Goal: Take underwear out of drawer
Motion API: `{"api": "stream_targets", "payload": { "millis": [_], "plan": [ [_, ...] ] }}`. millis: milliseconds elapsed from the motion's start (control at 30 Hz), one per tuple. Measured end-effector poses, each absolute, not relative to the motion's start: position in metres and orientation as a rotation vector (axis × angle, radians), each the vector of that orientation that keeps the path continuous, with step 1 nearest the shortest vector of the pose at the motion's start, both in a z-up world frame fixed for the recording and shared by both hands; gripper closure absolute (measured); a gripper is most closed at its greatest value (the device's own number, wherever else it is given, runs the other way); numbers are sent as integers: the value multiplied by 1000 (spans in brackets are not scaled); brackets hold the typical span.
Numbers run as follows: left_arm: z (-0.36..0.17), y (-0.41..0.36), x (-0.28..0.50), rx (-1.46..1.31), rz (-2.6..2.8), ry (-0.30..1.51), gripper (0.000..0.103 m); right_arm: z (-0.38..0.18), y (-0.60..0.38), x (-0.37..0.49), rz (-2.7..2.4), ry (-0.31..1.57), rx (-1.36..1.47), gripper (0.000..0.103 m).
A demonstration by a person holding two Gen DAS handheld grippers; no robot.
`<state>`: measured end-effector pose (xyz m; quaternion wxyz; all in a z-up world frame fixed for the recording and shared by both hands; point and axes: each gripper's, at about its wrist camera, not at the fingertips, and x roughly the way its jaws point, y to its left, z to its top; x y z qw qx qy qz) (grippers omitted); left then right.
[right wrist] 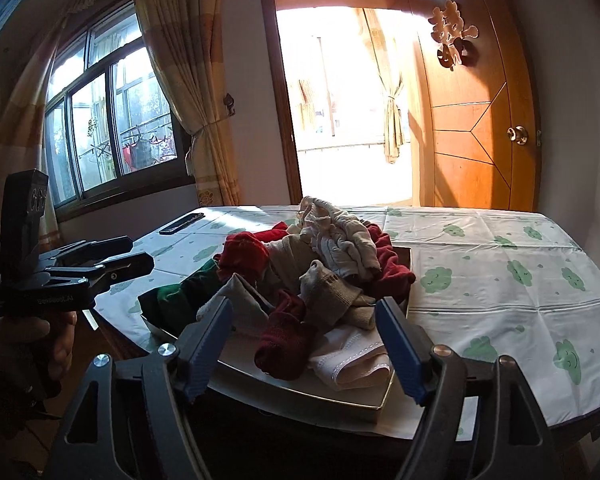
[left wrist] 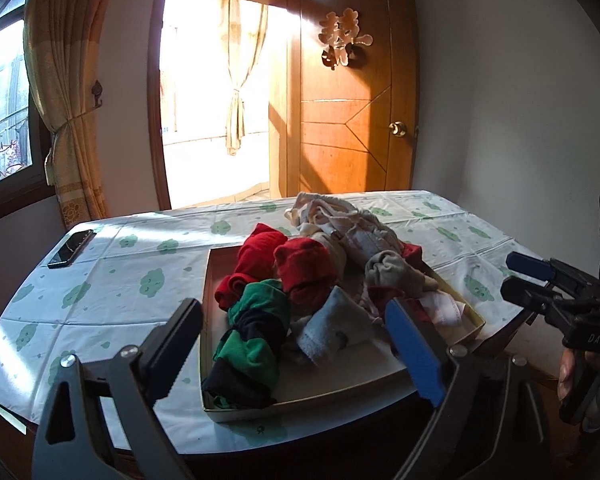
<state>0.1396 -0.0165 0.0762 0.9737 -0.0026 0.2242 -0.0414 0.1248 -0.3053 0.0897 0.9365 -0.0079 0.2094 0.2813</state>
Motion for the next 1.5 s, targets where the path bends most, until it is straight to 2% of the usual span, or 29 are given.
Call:
{"api": "stream_targets", "payload": {
  "millis": [733, 967, 1500],
  "plan": [
    [71, -17, 110, -5, -59, 411, 7, 90, -292, 84, 589, 380, -65, 25],
    [70, -22, 110, 18, -49, 418, 0, 92, -288, 82, 598, 373, -73, 25],
    [78, -30, 106, 41, -46, 418, 0, 101, -292, 78, 585, 338, -80, 25]
  ]
}}
